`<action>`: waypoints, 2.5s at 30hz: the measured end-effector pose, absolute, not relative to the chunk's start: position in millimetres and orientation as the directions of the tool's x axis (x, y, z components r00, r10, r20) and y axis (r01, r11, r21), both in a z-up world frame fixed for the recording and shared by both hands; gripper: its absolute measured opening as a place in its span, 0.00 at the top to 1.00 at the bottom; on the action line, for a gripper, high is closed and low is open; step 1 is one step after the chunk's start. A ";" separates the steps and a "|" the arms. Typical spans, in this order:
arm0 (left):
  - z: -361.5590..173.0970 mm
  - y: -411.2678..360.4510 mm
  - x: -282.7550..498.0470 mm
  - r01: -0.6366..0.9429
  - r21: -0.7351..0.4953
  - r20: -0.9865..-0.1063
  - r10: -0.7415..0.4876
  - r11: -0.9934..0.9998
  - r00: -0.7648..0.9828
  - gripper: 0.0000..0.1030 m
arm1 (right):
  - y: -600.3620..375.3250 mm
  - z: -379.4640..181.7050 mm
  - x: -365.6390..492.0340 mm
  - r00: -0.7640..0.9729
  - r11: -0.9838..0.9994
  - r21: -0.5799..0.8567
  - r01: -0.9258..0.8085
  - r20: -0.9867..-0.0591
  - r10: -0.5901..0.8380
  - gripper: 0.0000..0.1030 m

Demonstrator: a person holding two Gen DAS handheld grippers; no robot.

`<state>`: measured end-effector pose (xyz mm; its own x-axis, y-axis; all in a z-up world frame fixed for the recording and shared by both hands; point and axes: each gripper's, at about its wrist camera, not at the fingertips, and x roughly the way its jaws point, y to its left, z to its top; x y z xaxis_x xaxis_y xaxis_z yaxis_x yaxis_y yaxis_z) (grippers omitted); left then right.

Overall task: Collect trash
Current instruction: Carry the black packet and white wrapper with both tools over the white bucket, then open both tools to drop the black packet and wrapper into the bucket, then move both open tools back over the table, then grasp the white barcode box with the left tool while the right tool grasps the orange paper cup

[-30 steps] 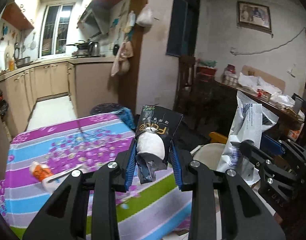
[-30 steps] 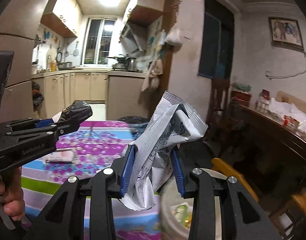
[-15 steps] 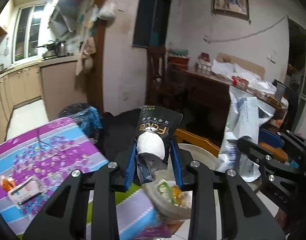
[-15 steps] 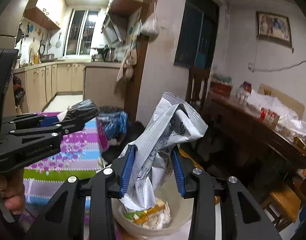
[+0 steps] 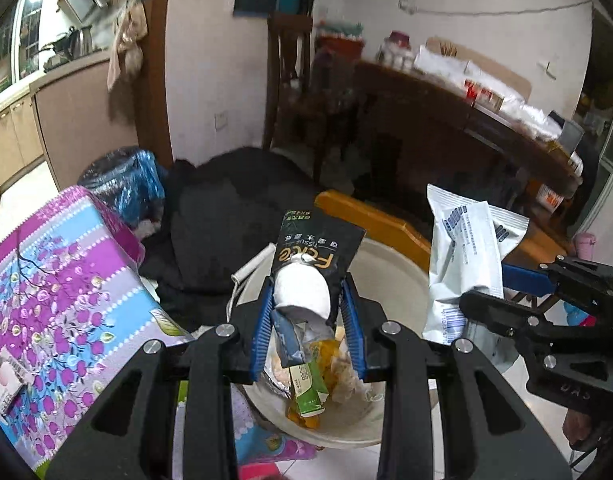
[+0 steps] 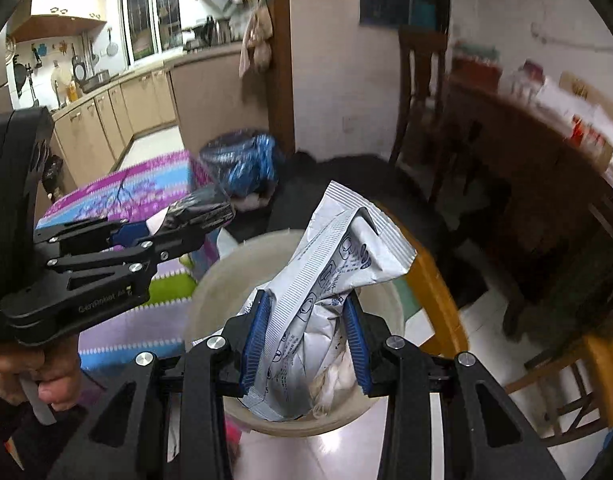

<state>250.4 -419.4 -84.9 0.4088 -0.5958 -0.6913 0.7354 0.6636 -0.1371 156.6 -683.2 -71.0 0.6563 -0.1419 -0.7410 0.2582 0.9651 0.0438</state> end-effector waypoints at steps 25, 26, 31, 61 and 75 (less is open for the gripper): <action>-136.1 -451.8 264.8 0.725 -0.112 -0.778 -0.514 0.680 0.362 0.61 | -669.6 -128.7 188.3 0.593 0.959 0.081 0.271 -0.799 -0.100 0.55; -137.6 -451.9 265.1 0.723 -0.110 -0.780 -0.510 0.682 0.362 0.59 | -669.8 -129.9 188.0 0.593 0.959 0.081 0.273 -0.798 -0.102 0.54; -141.1 -454.2 265.3 0.717 -0.102 -0.786 -0.498 0.689 0.366 0.56 | -671.9 -135.6 186.5 0.590 0.956 0.083 0.281 -0.800 -0.104 0.50; -84.6 -295.3 227.2 0.766 -0.007 -0.652 -0.584 0.643 0.484 0.46 | -520.6 -37.6 96.4 0.907 0.996 0.073 0.060 -0.420 -0.024 0.16; -112.2 -69.9 353.5 0.558 0.110 -0.720 -0.321 0.822 0.615 0.36 | -369.7 -82.4 142.3 0.835 0.954 0.202 -0.220 -0.467 0.291 0.12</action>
